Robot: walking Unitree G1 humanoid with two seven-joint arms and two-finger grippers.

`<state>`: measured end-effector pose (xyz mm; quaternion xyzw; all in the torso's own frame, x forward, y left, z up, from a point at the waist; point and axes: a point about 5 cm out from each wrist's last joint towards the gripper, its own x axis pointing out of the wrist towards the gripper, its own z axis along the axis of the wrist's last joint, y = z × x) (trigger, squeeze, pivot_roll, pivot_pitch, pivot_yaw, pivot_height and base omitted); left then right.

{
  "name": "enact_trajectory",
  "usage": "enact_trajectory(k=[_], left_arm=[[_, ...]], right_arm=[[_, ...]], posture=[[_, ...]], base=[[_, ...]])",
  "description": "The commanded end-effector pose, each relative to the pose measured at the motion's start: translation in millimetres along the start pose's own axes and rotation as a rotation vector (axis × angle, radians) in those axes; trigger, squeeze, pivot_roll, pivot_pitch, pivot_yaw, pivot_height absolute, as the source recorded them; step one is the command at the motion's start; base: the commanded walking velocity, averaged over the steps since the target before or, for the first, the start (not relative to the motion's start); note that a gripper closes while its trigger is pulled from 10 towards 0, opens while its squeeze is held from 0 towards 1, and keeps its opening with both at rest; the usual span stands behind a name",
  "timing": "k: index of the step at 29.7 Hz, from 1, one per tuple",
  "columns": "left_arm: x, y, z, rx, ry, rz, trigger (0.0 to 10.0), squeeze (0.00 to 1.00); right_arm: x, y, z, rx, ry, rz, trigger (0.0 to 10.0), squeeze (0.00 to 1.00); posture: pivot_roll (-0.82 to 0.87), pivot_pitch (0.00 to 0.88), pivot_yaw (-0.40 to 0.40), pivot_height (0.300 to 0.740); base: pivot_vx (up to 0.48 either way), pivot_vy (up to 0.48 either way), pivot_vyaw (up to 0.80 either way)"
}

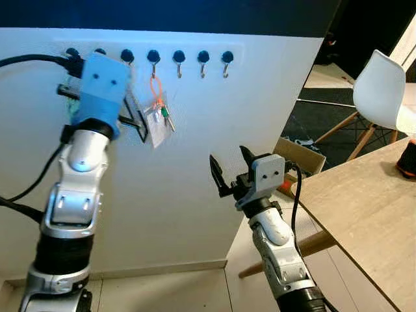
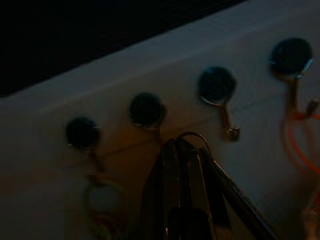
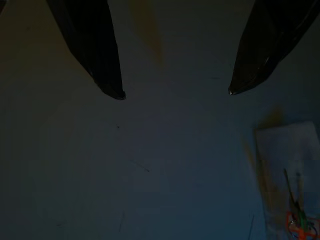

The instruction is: Hang keys on a hook

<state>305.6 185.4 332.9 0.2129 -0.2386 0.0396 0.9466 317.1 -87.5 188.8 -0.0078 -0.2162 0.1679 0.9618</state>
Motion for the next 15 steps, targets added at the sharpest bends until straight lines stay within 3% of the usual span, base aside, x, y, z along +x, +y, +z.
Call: enact_trajectory(k=[1,15], left_arm=[[-8.1,14.1,2.8,0.023,-0.016,0.026,10.0,0.0],[-11.7,12.6,-9.4,0.041,0.054,0.033,10.0,0.0]], right_arm=[[-2.2,-1.1,-3.1,0.0,0.017,-0.002,10.0,0.0],[-0.1,0.7,-4.9,0.0,0.023,0.015,10.0,0.0]], posture=[[0.2,0.139,-0.041,0.74],[0.21,0.131,-0.049,0.74]], base=[[0.0,0.0,0.0],[0.0,0.0,0.0]])
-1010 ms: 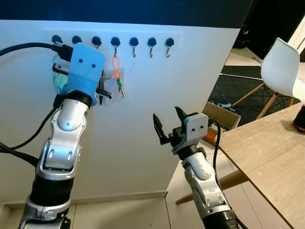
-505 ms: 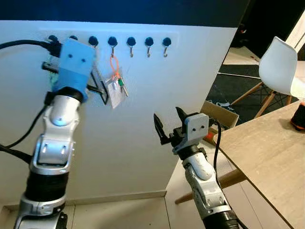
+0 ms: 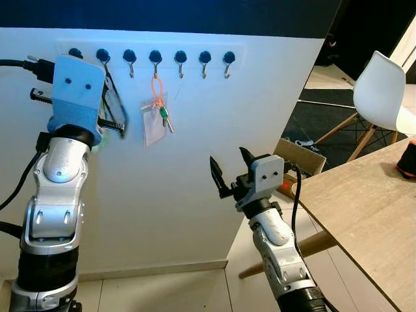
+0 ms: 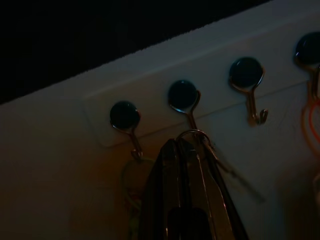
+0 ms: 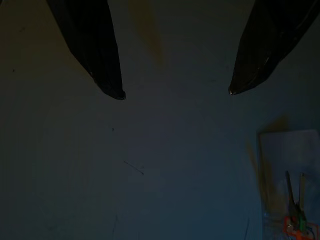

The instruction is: Hang keys on a hook

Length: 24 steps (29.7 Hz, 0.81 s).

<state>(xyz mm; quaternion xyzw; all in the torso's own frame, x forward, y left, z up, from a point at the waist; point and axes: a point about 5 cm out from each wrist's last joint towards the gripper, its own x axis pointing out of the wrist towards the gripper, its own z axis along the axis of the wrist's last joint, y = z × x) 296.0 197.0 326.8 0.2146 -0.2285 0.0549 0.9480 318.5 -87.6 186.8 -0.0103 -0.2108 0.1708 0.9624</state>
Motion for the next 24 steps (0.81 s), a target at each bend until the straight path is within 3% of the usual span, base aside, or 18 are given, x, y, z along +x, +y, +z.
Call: enact_trajectory(k=[1,3,5,7,10,15,17,24], left_arm=[[1.1,1.9,-4.8,0.028,0.03,0.01,10.0,0.0],[4.0,-0.2,-3.1,0.017,0.018,0.011,10.0,0.0],[7.1,-3.9,0.1,-0.058,0.014,-0.007,10.0,0.0],[4.2,-11.7,17.8,-0.214,-0.083,-0.124,10.0,0.0],[-1.4,-15.0,28.3,-0.283,-0.137,-0.21,10.0,0.0],[-2.9,-10.4,20.1,-0.184,-0.091,-0.179,10.0,0.0],[-2.6,-10.7,9.8,-0.074,-0.044,-0.146,10.0,0.0],[-1.1,-11.7,1.5,-0.036,0.005,-0.083,10.0,0.0]], right_arm=[[-0.5,1.2,-2.5,0.002,0.012,0.008,10.0,0.0],[-0.6,1.2,-2.8,0.001,0.013,0.007,10.0,0.0],[-1.3,1.0,-3.2,0.0,0.014,0.005,10.0,0.0],[-2.4,0.5,-3.2,-0.003,0.015,0.0,10.0,0.0],[-3.9,-1.0,-4.0,-0.005,0.018,-0.007,10.0,0.0],[-5.9,-2.5,-5.5,-0.006,0.024,-0.015,10.0,0.0],[-5.8,-1.7,-6.0,-0.004,0.026,-0.013,10.0,0.0],[-2.5,0.9,-5.9,0.002,0.025,-0.005,10.0,0.0]], posture=[[0.21,0.131,-0.049,0.74],[0.2,0.129,-0.046,0.74],[0.2,0.129,-0.046,0.74],[0.19,0.13,-0.038,0.74],[0.19,0.13,-0.038,0.74],[0.19,0.136,-0.033,0.74],[0.2,0.138,-0.036,0.74],[0.2,0.141,-0.041,0.74]], base=[[0.0,0.0,0.0],[0.0,0.0,0.0],[0.0,0.0,0.0],[0.0,0.0,0.0],[0.0,0.0,0.0],[0.0,0.0,0.0],[0.0,0.0,0.0],[0.0,0.0,0.0]])
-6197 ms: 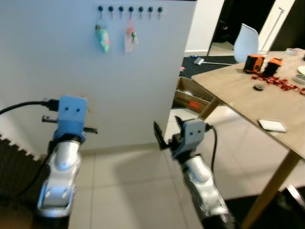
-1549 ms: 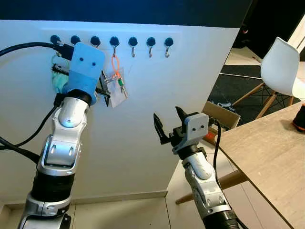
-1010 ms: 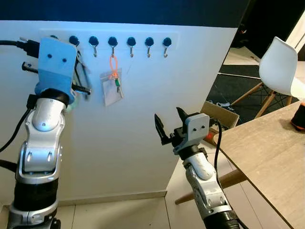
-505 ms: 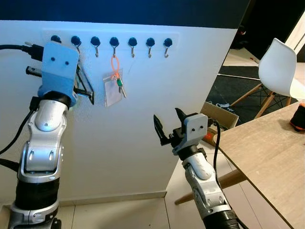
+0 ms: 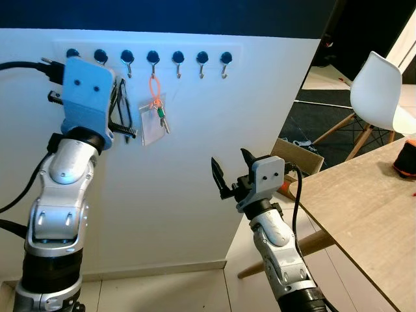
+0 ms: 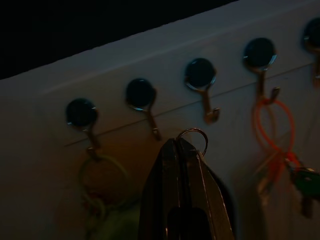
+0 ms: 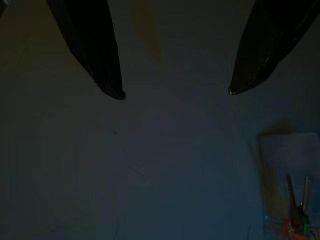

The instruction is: Hang keys on a hook

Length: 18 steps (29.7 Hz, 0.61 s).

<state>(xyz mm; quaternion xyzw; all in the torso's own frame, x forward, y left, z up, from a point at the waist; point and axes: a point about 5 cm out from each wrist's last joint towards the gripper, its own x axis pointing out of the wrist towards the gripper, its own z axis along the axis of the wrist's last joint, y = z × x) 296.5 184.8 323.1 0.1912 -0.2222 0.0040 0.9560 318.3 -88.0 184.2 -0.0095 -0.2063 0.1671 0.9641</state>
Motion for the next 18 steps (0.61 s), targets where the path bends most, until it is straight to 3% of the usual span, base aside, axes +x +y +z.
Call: enact_trajectory(k=[1,13,18], left_arm=[[0.7,5.3,-0.7,0.041,0.015,0.035,10.0,0.0],[12.2,28.3,1.0,0.051,0.021,0.221,10.0,0.0],[16.4,26.0,4.5,0.045,0.003,0.202,10.0,0.0]], right_arm=[[-1.2,1.1,-3.8,0.0,0.016,0.003,10.0,0.0],[-2.2,0.7,-5.2,-0.001,0.022,0.0,10.0,0.0],[-2.5,1.1,-5.2,0.0,0.021,-0.001,10.0,0.0]], posture=[[0.2,0.141,-0.041,0.74],[0.2,0.143,-0.039,0.74],[0.2,0.143,-0.038,0.74]], base=[[0.0,0.0,0.0],[0.0,0.0,0.0],[0.0,0.0,0.0]])
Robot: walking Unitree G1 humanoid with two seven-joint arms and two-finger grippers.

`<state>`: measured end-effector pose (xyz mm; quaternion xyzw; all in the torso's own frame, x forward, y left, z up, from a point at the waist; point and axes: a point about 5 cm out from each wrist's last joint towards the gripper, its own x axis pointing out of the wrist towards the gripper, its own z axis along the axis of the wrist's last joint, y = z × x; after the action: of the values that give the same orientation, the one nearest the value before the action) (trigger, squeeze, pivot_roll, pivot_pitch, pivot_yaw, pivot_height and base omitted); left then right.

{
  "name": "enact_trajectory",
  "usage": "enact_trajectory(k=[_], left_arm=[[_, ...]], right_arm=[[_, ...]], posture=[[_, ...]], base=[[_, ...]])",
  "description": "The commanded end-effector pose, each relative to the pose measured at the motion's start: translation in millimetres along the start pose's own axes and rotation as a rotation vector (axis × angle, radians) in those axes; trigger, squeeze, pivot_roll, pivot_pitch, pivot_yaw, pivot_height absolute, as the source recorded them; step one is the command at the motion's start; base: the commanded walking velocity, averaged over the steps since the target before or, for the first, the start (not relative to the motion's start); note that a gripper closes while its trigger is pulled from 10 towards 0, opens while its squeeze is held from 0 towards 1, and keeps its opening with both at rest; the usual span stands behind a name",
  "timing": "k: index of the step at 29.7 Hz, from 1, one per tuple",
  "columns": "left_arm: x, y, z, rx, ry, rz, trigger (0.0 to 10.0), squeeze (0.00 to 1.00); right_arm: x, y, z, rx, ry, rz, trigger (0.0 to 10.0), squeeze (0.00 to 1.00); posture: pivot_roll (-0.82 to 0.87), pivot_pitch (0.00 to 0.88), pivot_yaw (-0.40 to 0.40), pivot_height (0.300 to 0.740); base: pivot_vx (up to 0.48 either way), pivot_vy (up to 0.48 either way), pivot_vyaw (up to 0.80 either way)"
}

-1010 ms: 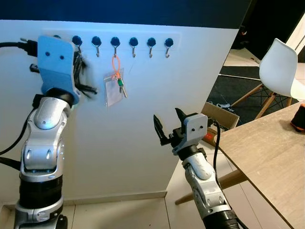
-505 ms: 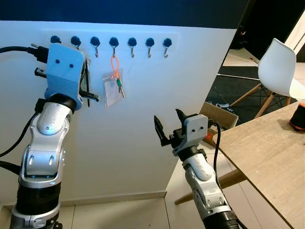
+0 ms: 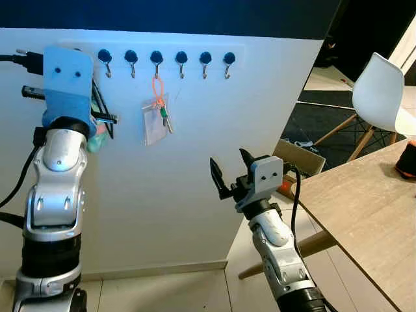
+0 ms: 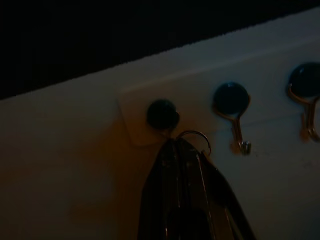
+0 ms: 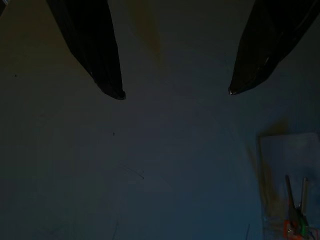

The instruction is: Hang keys on a hook

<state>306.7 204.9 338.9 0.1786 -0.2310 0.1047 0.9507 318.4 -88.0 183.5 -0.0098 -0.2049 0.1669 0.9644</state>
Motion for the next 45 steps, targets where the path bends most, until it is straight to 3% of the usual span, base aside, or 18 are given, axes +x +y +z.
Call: enact_trajectory(k=[1,11,26,31,35,45], left_arm=[[3.6,0.1,4.7,0.023,-0.027,-0.011,10.0,0.0],[-8.6,-21.4,7.7,-0.003,-0.059,-0.22,10.0,0.0],[-11.9,-12.6,4.7,-0.021,-0.046,-0.17,10.0,0.0],[-15.6,-22.3,5.7,-0.031,-0.055,-0.231,10.0,0.0],[-21.8,-43.0,1.1,-0.037,-0.038,-0.297,10.0,0.0],[-22.4,-51.8,1.3,-0.053,-0.04,-0.314,10.0,0.0]], right_arm=[[-2.7,1.1,-4.5,0.0,0.018,-0.001,10.0,0.0],[-4.7,-0.8,-4.5,-0.003,0.019,-0.013,10.0,0.0],[-1.7,2.1,-4.6,0.002,0.019,0.003,10.0,0.0],[-2.7,1.5,-5.1,0.001,0.021,0.002,10.0,0.0],[-2.3,1.6,-4.6,0.0,0.018,0.001,10.0,0.0],[-2.9,2.3,-5.0,-0.001,0.019,0.002,10.0,0.0]], posture=[[0.2,0.143,-0.038,0.74],[0.19,0.142,-0.028,0.74],[0.2,0.144,-0.041,0.74],[0.2,0.142,-0.041,0.74],[0.2,0.139,-0.039,0.74],[0.2,0.137,-0.039,0.74]], base=[[0.0,0.0,0.0],[0.0,0.0,0.0],[0.0,0.0,0.0],[0.0,0.0,0.0],[0.0,0.0,0.0],[0.0,0.0,0.0]])
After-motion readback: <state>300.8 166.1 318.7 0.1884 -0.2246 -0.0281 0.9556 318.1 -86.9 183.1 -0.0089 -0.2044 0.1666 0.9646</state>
